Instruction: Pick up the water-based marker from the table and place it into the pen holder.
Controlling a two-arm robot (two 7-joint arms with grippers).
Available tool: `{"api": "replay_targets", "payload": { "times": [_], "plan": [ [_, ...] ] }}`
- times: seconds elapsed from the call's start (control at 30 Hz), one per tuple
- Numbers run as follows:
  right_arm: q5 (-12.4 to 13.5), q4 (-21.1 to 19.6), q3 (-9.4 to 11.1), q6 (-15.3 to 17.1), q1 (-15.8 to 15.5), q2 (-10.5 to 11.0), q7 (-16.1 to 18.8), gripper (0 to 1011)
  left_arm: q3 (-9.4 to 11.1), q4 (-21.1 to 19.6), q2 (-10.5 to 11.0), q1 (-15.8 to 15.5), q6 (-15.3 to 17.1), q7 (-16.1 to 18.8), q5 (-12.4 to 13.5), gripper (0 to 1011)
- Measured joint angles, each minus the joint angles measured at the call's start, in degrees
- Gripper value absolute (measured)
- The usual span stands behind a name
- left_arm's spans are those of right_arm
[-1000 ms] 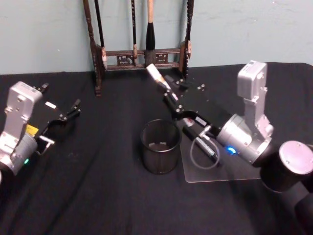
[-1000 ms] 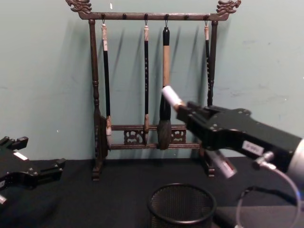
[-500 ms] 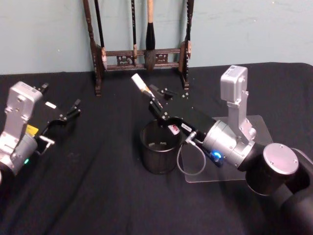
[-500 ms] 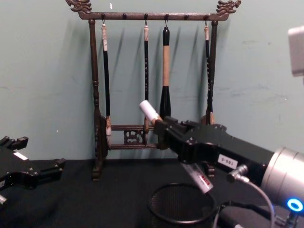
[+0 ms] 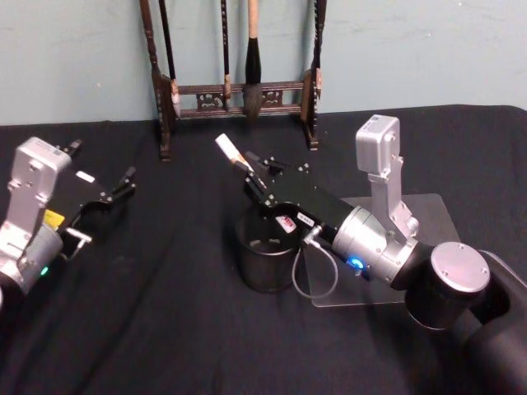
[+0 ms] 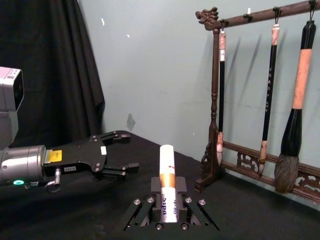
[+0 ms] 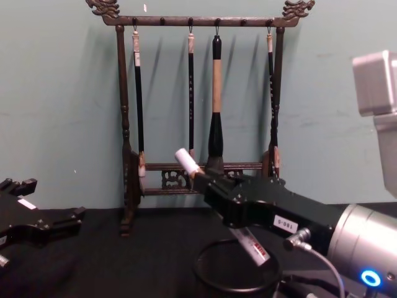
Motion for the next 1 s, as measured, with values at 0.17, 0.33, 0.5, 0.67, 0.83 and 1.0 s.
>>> {"api": "replay_targets", "payload": {
  "times": [0.17, 0.33, 0.5, 0.67, 0.83, 1.0],
  "plan": [
    [-0.07, 0.65, -0.21, 0.24, 0.2, -0.16, -0.13, 171, 0.0, 0.0, 0.0, 0.0, 0.0, 0.0, 0.0, 1001],
    [-0.12, 1.13, -0.35, 0.35, 0.34, -0.37, -0.28, 171, 0.0, 0.0, 0.0, 0.0, 0.0, 0.0, 0.0, 1001],
    [-0.17, 1.5, -0.52, 0.52, 0.45, -0.52, -0.32, 171, 0.0, 0.0, 0.0, 0.0, 0.0, 0.0, 0.0, 1001],
    [-0.57, 2.18, -0.79, 0.72, 0.63, -0.74, -0.54, 171, 0.0, 0.0, 0.0, 0.0, 0.0, 0.0, 0.0, 1001],
    [-1.01, 2.62, -1.02, 1.0, 0.71, -0.81, -0.69, 171, 0.0, 0.0, 0.0, 0.0, 0.0, 0.0, 0.0, 1001],
    [-1.27, 2.65, -1.08, 0.96, 0.69, -0.78, -0.81, 171, 0.0, 0.0, 0.0, 0.0, 0.0, 0.0, 0.0, 1001]
  ]
}}
